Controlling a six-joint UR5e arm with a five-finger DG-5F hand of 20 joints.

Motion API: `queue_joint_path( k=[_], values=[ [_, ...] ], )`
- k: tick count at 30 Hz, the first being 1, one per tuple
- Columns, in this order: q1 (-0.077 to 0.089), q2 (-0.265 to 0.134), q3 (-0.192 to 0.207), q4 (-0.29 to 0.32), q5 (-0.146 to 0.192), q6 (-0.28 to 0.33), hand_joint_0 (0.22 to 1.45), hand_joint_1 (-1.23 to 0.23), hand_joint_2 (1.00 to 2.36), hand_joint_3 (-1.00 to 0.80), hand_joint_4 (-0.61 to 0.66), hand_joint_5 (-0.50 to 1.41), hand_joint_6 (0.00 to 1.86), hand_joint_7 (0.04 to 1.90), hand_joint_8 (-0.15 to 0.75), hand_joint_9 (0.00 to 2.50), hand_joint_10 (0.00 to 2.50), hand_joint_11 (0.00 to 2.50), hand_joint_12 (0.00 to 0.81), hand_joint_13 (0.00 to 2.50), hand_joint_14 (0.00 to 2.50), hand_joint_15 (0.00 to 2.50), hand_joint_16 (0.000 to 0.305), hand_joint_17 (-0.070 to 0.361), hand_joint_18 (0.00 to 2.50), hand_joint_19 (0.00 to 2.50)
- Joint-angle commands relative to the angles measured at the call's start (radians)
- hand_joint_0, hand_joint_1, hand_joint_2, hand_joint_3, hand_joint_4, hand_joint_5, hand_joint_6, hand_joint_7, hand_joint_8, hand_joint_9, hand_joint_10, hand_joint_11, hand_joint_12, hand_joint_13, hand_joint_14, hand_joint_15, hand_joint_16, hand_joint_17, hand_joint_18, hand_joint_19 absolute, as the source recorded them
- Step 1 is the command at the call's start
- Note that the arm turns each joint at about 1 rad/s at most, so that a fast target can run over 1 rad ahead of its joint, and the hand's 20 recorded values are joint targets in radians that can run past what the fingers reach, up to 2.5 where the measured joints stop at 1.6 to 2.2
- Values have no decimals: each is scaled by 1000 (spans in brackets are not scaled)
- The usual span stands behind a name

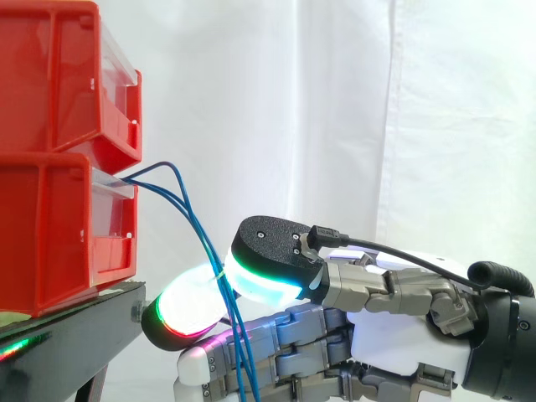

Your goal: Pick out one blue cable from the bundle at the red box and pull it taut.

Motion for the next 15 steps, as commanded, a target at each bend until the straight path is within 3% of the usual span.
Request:
queue_joint_path(
  k=[1, 8, 11, 15],
  values=[
    [0, 0, 0, 0, 0, 0, 620, -646, 1014, -274, 96, -159, 804, 804, 277, 787, 9, 295, 316, 703, 10, 283, 42, 94, 529, 441],
    [0, 0, 0, 3, -5, 0, 607, -659, 1009, -102, 100, -154, 918, 770, 326, 866, 12, 353, 369, 774, 10, 293, 52, 116, 633, 404],
    [0, 0, 0, 3, -5, 0, 603, -673, 1002, -11, 80, -135, 925, 840, 357, 937, 10, 392, 396, 826, 11, 310, 57, 128, 704, 386],
    [0, -1, 0, 3, -5, 0, 542, -674, 1228, -10, 38, -113, 920, 900, 377, 1005, 10, 411, 416, 901, 10, 350, 61, 137, 784, 388]
  ],
)
